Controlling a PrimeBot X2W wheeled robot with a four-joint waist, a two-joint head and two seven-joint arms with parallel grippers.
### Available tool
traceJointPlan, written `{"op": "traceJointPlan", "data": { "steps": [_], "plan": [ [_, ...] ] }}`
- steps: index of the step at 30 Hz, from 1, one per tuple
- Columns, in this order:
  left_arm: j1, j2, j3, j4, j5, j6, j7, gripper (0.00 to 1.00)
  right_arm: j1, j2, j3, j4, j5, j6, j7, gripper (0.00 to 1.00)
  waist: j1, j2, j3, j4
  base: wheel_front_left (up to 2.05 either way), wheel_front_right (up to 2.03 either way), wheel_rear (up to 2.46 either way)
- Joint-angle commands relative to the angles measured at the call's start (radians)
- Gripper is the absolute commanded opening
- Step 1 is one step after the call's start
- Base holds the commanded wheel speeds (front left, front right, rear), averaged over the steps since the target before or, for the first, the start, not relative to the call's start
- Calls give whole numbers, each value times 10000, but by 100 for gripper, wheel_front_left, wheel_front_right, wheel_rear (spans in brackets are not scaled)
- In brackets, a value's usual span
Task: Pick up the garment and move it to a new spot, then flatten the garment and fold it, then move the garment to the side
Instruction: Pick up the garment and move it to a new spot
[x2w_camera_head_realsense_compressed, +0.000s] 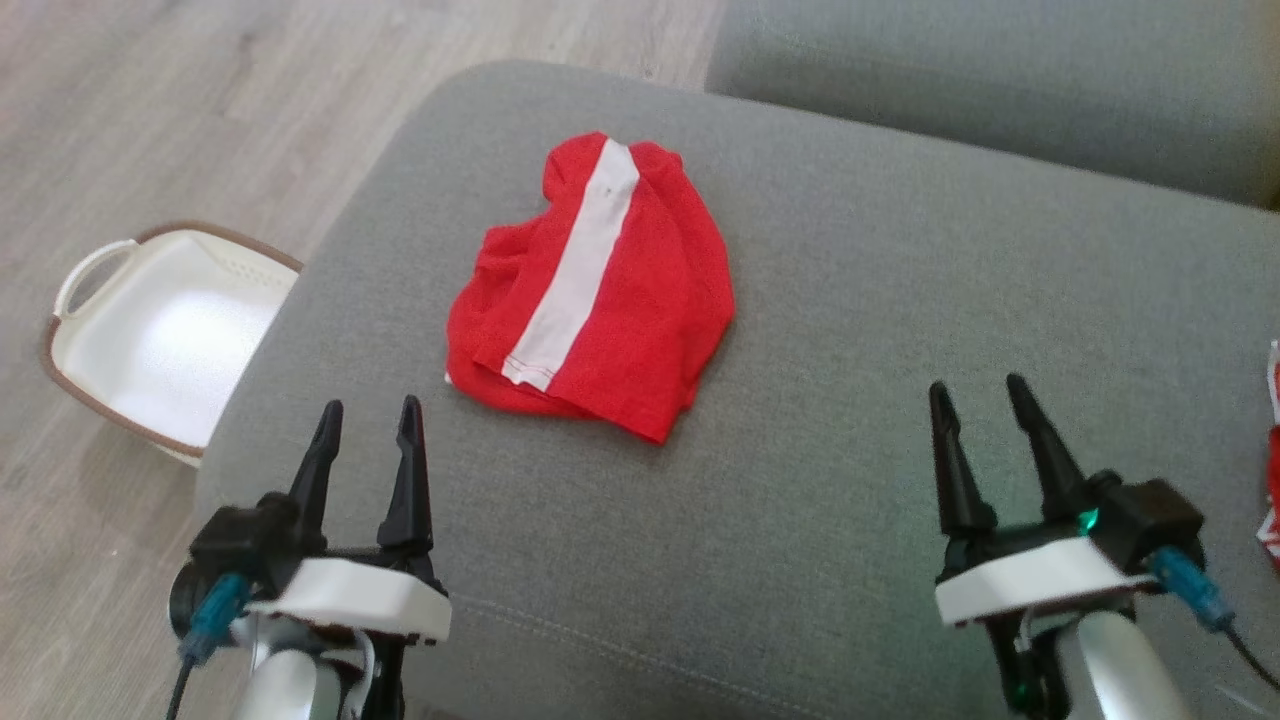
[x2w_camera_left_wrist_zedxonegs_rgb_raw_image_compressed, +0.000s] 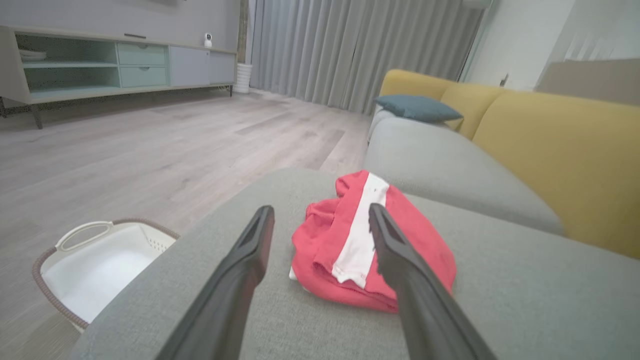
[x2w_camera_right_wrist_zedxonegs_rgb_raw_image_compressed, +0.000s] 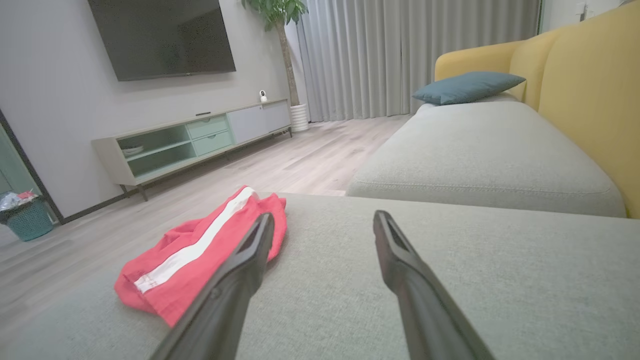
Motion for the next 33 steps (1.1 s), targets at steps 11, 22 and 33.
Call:
{"op": "traceJointPlan", "data": {
  "steps": [11, 22, 33],
  "plan": [
    [-3451, 732, 200, 2063, 538, -880, 467, 100, -1692, -32, -1605, -1412, -1439, 65, 187, 100, 0, 0, 2202, -960, 0, 0, 0],
    [-6917, 1802, -1389, 4780, -176, -1434, 2919, 100, -2322, -32, -2329, -2807, -2089, 65, 768, 100, 0, 0, 3763, -1714, 0, 0, 0],
    [-8686, 2977, -3643, 6443, -2494, -1442, 4953, 100, -2393, -32, -2201, -3328, -2230, 65, 906, 100, 0, 0, 4355, -2207, 0, 0, 0]
  ]
}}
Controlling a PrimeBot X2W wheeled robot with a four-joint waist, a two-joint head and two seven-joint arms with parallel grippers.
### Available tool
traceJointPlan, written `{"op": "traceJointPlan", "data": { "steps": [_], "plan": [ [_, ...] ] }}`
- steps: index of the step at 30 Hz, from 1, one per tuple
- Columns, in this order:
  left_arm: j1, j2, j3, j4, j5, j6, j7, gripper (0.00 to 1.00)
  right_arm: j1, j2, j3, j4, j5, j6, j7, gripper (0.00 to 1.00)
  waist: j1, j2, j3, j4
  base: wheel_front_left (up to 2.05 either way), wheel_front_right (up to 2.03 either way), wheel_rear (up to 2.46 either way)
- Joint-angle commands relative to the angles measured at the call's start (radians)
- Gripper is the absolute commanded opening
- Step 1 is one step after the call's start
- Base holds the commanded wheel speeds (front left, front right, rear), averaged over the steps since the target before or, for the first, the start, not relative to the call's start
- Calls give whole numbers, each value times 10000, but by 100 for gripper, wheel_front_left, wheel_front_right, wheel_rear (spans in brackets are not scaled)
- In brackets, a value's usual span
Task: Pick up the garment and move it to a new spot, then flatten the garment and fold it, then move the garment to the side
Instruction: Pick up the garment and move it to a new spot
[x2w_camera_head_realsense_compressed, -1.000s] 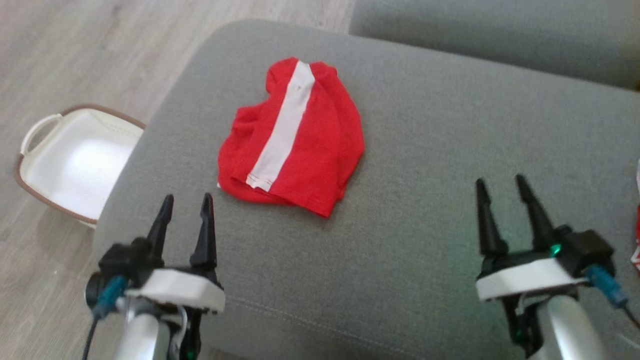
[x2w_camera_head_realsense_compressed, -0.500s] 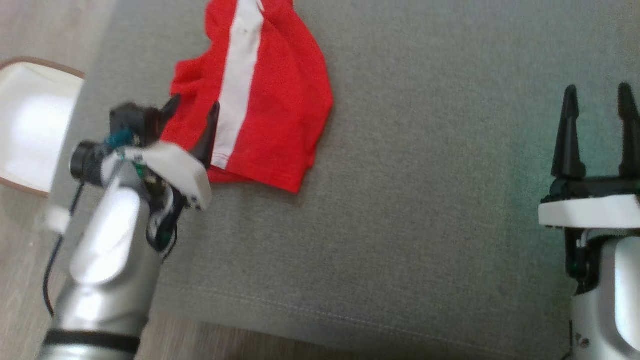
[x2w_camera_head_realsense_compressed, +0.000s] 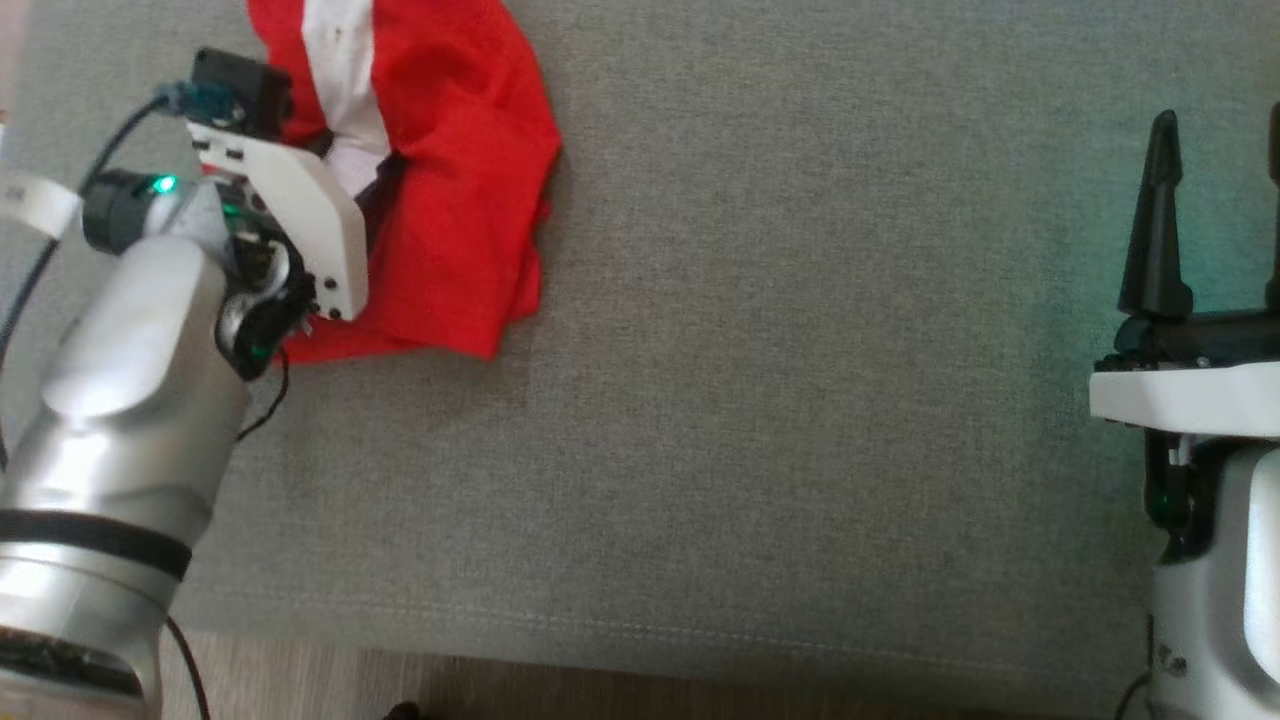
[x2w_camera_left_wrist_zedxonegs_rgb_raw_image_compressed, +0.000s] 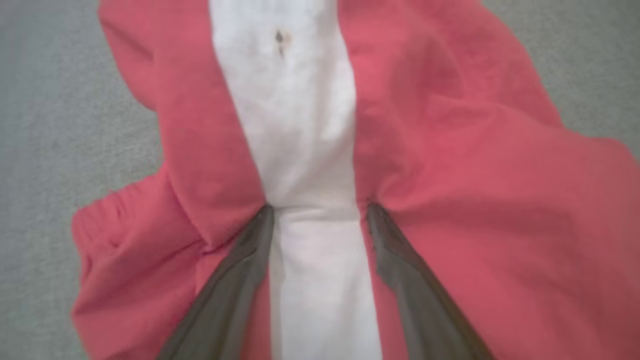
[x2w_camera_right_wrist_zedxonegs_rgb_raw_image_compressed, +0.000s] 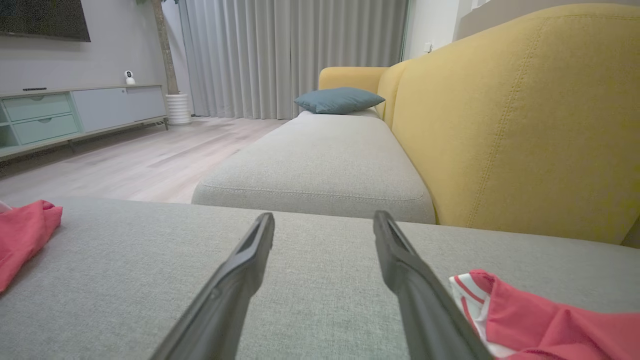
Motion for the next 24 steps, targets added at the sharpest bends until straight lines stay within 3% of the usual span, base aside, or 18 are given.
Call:
{"op": "traceJointPlan", "data": {
  "steps": [1, 2, 3, 6, 16, 21, 24],
  "plan": [
    [-125, 498, 139, 42, -123, 29, 139, 100, -154, -20, 249, -405, -87, 65, 54, 100, -2, 0, 42, -56, 0, 0, 0],
    [-183, 527, 38, 110, -323, 29, 170, 67, -144, -20, 241, -416, -89, 65, 57, 100, -2, 0, 42, -70, 0, 0, 0],
    [-224, 552, -51, 156, -533, 29, 150, 0, -135, -20, 234, -417, -89, 65, 56, 100, -2, 0, 31, -81, 0, 0, 0],
    [-301, 649, -236, 280, -912, 28, -240, 0, -99, -20, 205, -346, -68, 65, 33, 100, -2, 0, -122, -89, 0, 0, 0],
    [-328, 681, 383, 324, -1143, 194, -3347, 0, 127, -20, 202, 287, 259, 65, -234, 100, -2, 0, -1574, -1, 0, 0, 0],
    [77, 631, 585, -469, -1254, 393, -4165, 0, 431, -20, 152, 600, 499, 65, -341, 100, -2, 0, -2427, -10, 0, 0, 0],
    [557, 464, 599, -1585, -1305, 795, -4274, 0, 635, -20, 149, 763, 669, 65, -390, 100, -2, 0, -2919, -65, 0, 0, 0]
  ]
}}
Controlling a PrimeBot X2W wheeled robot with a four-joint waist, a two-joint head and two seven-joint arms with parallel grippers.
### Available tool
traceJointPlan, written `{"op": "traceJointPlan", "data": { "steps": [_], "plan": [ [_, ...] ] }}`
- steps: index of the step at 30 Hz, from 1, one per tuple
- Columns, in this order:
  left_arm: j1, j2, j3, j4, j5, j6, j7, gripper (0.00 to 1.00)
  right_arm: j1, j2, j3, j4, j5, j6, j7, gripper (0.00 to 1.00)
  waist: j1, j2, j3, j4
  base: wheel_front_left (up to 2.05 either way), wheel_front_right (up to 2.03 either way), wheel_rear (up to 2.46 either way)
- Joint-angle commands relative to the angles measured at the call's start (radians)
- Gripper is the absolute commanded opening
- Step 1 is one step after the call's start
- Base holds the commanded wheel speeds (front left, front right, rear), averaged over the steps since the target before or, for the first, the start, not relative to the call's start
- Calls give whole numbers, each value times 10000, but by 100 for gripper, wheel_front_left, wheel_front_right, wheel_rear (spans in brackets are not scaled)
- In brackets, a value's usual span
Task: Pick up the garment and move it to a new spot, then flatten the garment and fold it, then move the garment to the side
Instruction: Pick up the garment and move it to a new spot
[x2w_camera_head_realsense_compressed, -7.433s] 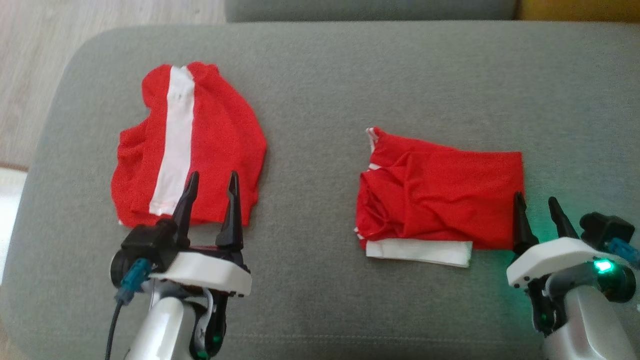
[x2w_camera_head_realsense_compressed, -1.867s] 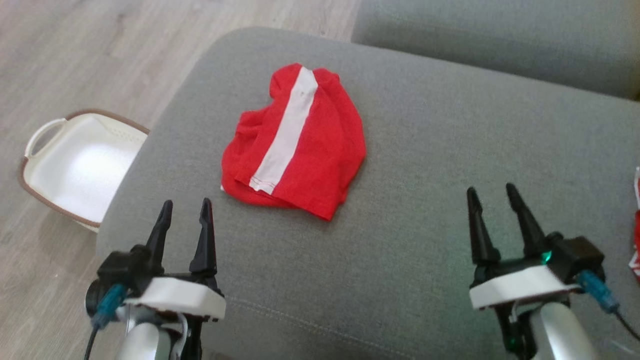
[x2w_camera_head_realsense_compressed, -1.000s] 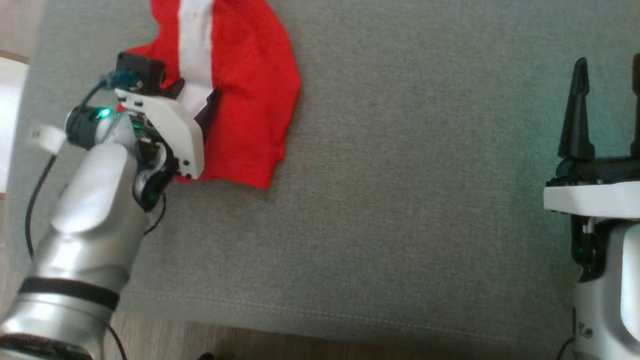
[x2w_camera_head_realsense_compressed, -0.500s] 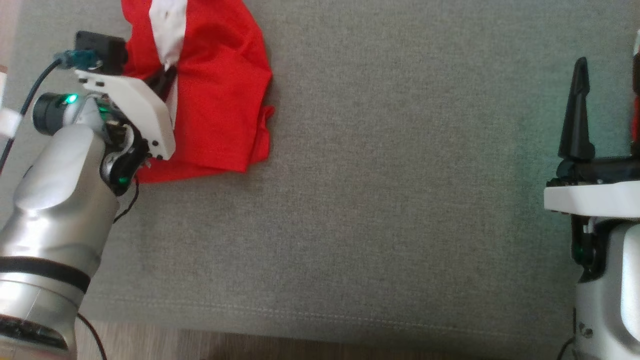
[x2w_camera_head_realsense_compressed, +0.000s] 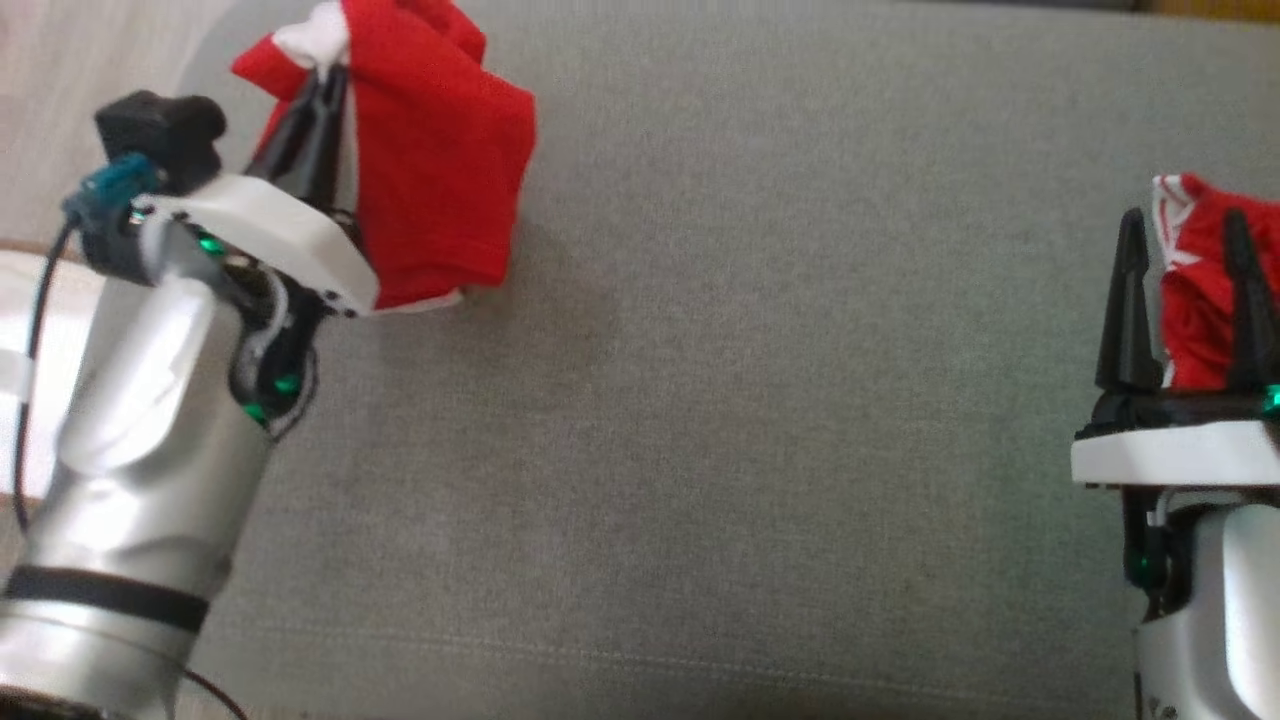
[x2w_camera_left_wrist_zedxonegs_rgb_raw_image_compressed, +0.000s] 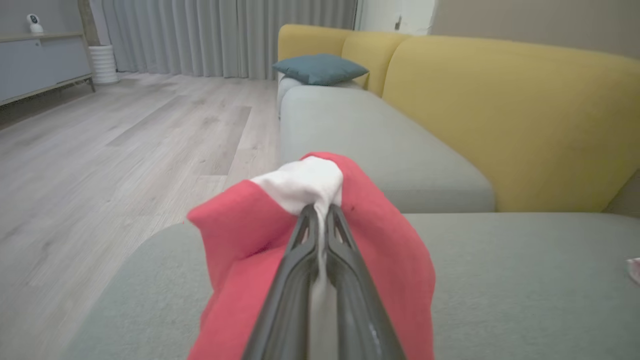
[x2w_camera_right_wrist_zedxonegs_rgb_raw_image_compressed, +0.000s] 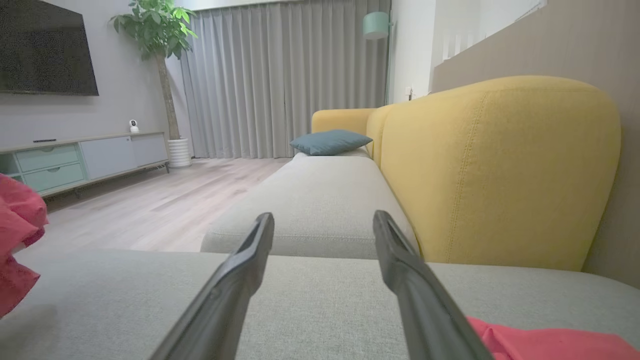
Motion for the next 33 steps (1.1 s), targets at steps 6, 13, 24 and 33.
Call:
{"op": "traceJointPlan", "data": {
  "steps": [6, 13, 24, 33],
  "plan": [
    [789, -339, -53, -2460, -252, 608, 357, 0, 53, -24, 419, -68, 320, 65, -177, 100, 0, 0, -865, -479, 0, 0, 0],
    [1249, -1265, -618, -3268, -237, 1069, 534, 0, 15, -24, 481, -101, 391, 65, -213, 100, 0, 0, -794, -1170, 0, 0, 0],
    [610, -2288, -1118, -1780, 253, 1731, -99, 0, -243, -24, 964, -121, 659, 65, -330, 100, 0, 0, -33, -3022, 0, 0, 0],
    [170, -2504, -1174, -190, 269, 1643, -620, 100, -131, -24, 1154, 124, 807, 65, -486, 100, 0, 0, 72, -3328, 0, 0, 0]
  ]
}}
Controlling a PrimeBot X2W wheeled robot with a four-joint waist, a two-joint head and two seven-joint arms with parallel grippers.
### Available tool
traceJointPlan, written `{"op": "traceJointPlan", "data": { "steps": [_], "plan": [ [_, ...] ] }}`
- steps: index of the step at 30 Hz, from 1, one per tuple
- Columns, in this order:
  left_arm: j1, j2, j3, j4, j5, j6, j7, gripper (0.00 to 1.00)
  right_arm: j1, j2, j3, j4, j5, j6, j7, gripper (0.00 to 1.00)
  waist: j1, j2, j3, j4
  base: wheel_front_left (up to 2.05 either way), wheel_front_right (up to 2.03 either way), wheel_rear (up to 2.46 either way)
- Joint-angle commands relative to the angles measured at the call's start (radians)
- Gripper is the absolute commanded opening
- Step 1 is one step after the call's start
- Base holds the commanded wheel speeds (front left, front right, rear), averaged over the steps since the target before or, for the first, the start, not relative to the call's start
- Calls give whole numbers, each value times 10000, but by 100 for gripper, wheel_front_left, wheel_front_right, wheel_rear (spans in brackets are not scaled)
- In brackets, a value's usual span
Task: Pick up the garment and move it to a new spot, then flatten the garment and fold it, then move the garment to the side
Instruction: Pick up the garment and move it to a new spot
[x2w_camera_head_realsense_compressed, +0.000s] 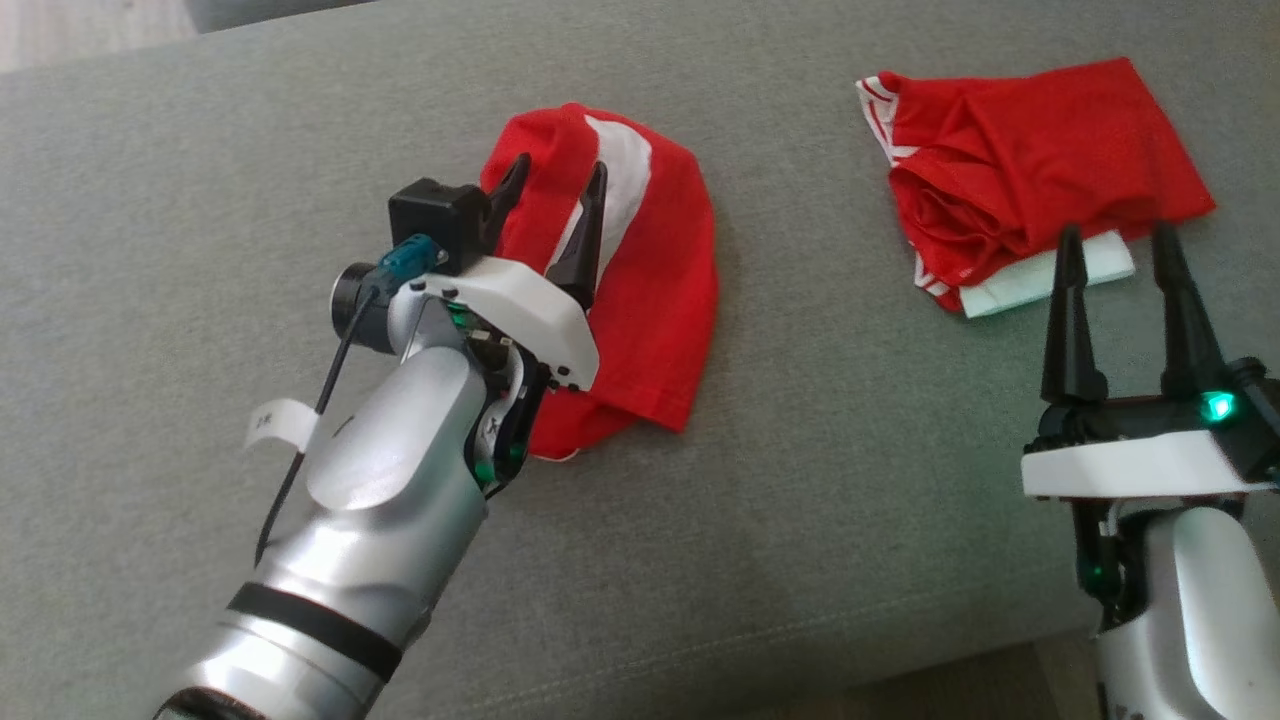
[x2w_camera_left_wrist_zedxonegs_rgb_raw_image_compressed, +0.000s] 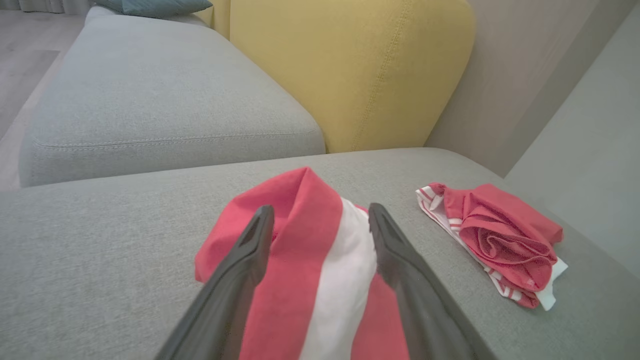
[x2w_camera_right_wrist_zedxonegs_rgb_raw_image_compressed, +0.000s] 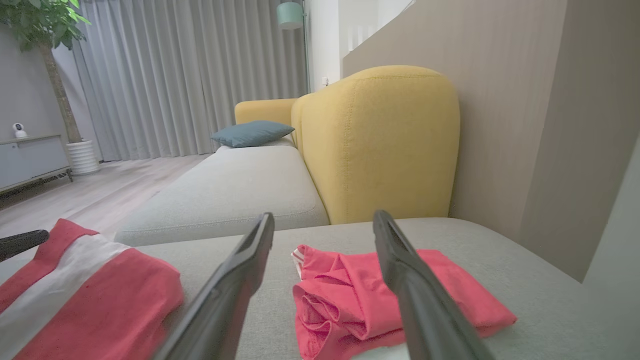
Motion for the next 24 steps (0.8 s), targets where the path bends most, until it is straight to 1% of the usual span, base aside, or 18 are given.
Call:
{"op": "traceJointPlan", "data": {
  "steps": [1, 5, 10, 14, 17, 19, 22, 24],
  "plan": [
    [-435, 125, 342, -237, -1, -80, -140, 100, -220, -33, 277, -289, 20, 65, -141, 100, 0, 0, -79, 155, 0, 0, 0],
    [-298, 196, 603, -336, 60, -148, -261, 100, -157, -33, 287, -202, -71, 65, -153, 100, 0, 0, -321, 707, 0, 0, 0],
    [238, 648, 974, -1182, 661, -43, -289, 100, 5, -33, 261, -86, -236, 65, -36, 100, 0, 0, -738, 1656, 0, 0, 0],
    [1241, 1133, 1262, -2137, 1248, 72, -292, 100, 202, -33, 313, 35, -264, 65, 45, 100, 0, 0, -1095, 2322, 0, 0, 0],
    [2189, 1533, 1412, -3076, 1802, 55, -292, 100, 359, -33, 365, 151, -283, 65, 73, 100, 0, 0, -1335, 2674, 0, 0, 0],
    [2852, 1719, 1558, -3679, 2145, 143, -293, 100, 478, -33, 357, 251, -268, 65, 78, 100, 0, 0, -1477, 2878, 0, 0, 0],
    [3787, 1792, 1773, -4518, 2571, 254, -293, 100, 693, -33, 451, 432, -236, 65, 68, 100, 0, 0, -1688, 3070, 0, 0, 0],
    [4353, 1726, 2005, -4981, 2791, 403, -293, 100, 798, -33, 548, 534, -174, 65, 50, 100, 0, 0, -1776, 3112, 0, 0, 0]
  ]
}}
